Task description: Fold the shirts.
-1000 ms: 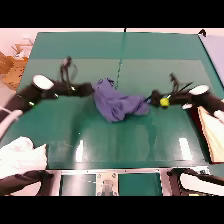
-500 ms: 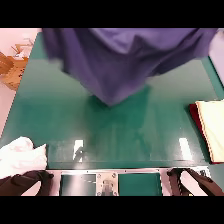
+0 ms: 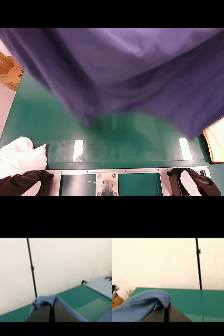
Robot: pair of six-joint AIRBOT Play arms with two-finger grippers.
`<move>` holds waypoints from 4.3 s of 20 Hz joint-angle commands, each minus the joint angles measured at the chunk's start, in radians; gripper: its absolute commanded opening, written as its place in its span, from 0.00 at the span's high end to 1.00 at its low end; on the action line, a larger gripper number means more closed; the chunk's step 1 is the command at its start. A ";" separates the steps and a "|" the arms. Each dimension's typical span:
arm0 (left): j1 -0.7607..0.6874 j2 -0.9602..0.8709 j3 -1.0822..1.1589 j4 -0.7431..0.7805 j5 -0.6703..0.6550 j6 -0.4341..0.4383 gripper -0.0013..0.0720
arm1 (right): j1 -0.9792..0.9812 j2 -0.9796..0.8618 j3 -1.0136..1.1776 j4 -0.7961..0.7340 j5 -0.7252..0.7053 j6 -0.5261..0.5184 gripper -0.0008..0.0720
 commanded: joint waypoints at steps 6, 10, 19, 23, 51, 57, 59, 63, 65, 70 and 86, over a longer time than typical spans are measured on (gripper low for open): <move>0.001 -0.429 -0.232 0.077 0.124 0.014 0.96 | 0.091 -0.338 -0.453 -0.021 -0.261 -0.158 0.96; 0.001 -0.722 -0.233 -0.087 0.225 0.014 0.96 | 0.092 -0.631 -0.445 0.033 -0.345 -0.194 0.96; 0.182 -0.822 -0.053 -0.139 -0.261 -0.045 0.15 | -0.090 -0.697 -0.376 -0.011 -0.113 -0.217 0.51; 0.323 -0.822 -0.063 -0.128 -0.628 -0.106 0.15 | -0.228 -0.589 -0.472 -0.012 0.000 -0.220 0.54; 0.433 -0.479 -1.260 -0.533 -0.038 0.307 0.96 | -0.557 -0.427 -0.842 -0.167 0.121 -0.289 0.39; 0.431 -0.479 -1.260 -0.542 0.005 0.315 0.96 | -0.547 -0.449 -1.035 -0.274 0.153 -0.323 0.34; 0.431 -0.479 -1.260 -0.544 0.000 0.315 0.96 | -0.517 -0.484 -1.101 -0.252 0.090 -0.322 0.34; 0.431 -0.479 -1.260 -0.544 -0.006 0.315 0.96 | -0.409 -0.566 -1.128 -0.250 0.048 -0.327 0.34; 0.431 -0.479 -1.260 -0.544 -0.014 0.315 0.96 | -0.350 -0.589 -1.128 -0.250 0.022 -0.327 0.34; 0.431 -0.479 -1.260 -0.544 -0.022 0.314 0.96 | -0.322 -0.594 -1.107 -0.244 -0.018 -0.327 0.35; 0.431 0.018 -0.566 -0.754 -0.227 0.250 0.96 | -0.322 -0.045 -0.375 0.356 0.111 -0.299 0.96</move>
